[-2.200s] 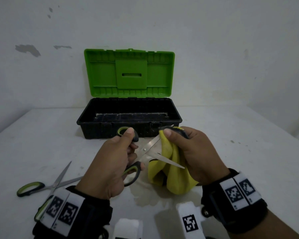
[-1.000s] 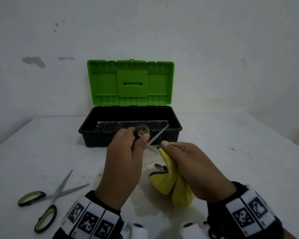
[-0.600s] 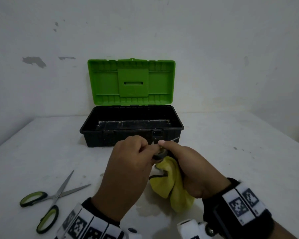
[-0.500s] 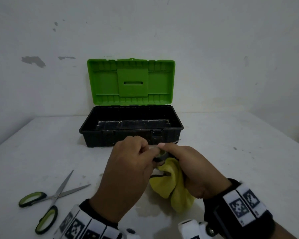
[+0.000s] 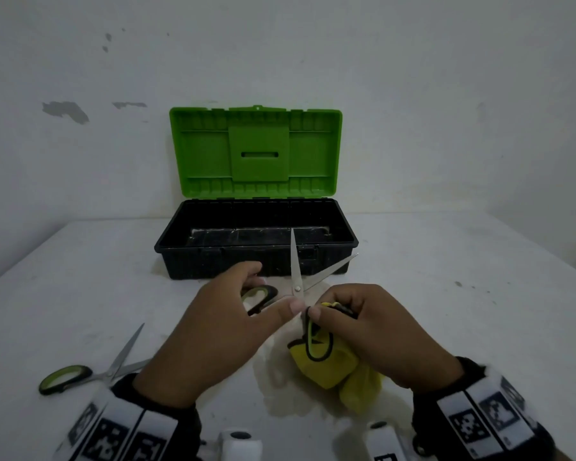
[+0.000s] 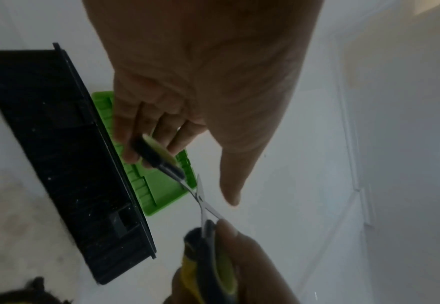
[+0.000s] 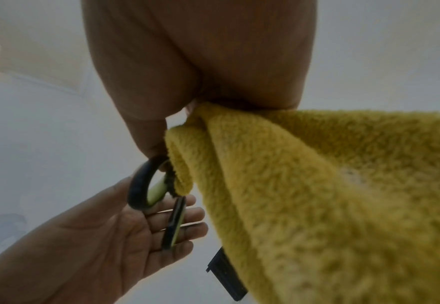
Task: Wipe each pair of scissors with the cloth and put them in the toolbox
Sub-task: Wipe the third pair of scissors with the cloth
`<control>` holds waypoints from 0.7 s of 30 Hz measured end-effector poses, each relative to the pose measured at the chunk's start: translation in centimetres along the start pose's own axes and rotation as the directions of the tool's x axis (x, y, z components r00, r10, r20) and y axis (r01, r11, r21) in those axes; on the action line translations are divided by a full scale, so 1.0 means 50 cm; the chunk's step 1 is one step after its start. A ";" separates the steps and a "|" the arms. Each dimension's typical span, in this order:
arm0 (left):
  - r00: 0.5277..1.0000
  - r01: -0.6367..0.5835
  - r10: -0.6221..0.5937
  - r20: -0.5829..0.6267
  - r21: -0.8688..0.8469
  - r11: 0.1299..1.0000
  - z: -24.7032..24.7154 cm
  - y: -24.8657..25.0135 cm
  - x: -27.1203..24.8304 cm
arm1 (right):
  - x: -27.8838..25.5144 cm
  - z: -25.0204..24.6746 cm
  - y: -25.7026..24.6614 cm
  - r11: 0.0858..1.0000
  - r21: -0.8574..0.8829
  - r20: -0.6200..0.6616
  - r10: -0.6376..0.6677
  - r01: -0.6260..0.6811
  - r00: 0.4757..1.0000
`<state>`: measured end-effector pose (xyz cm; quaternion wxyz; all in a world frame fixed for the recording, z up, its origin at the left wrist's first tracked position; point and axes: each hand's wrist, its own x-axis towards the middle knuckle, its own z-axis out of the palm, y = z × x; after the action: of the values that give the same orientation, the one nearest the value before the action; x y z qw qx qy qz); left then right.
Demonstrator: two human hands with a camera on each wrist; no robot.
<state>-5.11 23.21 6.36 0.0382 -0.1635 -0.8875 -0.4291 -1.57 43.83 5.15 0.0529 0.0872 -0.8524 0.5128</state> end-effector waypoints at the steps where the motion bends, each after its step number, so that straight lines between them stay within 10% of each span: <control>1: 0.999 0.010 -0.010 0.034 -0.002 1.000 0.001 0.003 0.000 | 0.000 0.001 0.001 1.000 0.018 0.005 -0.010 0.010 1.000; 21: 0.995 -0.044 0.045 -0.092 0.015 0.999 0.000 0.025 -0.008 | -0.006 -0.023 0.000 0.993 0.114 -0.055 -0.014 0.020 0.998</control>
<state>-4.34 23.84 7.19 0.0899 -0.1631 -0.8837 -0.4295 -1.27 44.86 5.63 0.0751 0.0835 -0.8192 0.5624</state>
